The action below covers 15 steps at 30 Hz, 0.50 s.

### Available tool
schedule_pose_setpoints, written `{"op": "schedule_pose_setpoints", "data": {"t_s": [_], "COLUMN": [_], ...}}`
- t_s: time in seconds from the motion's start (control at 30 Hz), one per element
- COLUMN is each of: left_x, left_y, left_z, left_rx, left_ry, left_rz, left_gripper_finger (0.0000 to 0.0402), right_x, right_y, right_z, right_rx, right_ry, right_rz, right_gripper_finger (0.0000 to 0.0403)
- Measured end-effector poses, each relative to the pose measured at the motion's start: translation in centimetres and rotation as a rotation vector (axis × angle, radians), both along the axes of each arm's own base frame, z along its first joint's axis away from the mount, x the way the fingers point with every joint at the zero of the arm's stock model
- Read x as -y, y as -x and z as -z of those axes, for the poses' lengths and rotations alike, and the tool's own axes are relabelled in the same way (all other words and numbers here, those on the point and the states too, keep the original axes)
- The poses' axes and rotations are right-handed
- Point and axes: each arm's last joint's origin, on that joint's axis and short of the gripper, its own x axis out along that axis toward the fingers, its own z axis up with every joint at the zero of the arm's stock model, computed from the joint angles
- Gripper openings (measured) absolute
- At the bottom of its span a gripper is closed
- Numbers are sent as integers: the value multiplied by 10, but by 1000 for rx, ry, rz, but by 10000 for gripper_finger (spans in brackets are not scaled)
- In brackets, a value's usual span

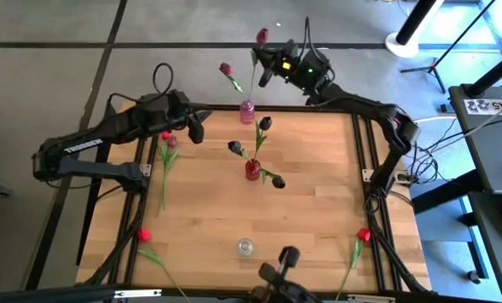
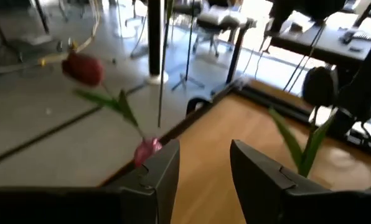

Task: Sort flowers into vase by color
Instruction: Put the top dark red tulip into the pink vase

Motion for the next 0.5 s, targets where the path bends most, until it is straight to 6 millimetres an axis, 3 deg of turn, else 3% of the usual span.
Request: {"op": "schedule_pose_setpoints", "data": {"t_s": [0.2, 0.5], "left_x": [0, 0], "left_y": [6, 10], "left_z": [12, 17], "left_rx": [-109, -137], "left_ry": [62, 110], "left_rz": [-79, -139], "left_gripper_finger": [139, 139], "right_x": [14, 21], "right_y": [-18, -23], "right_z": [31, 50], "right_rx": [-23, -113], "right_ry": [-17, -59], "right_rz": [39, 50], "right_gripper_finger": [8, 15]}}
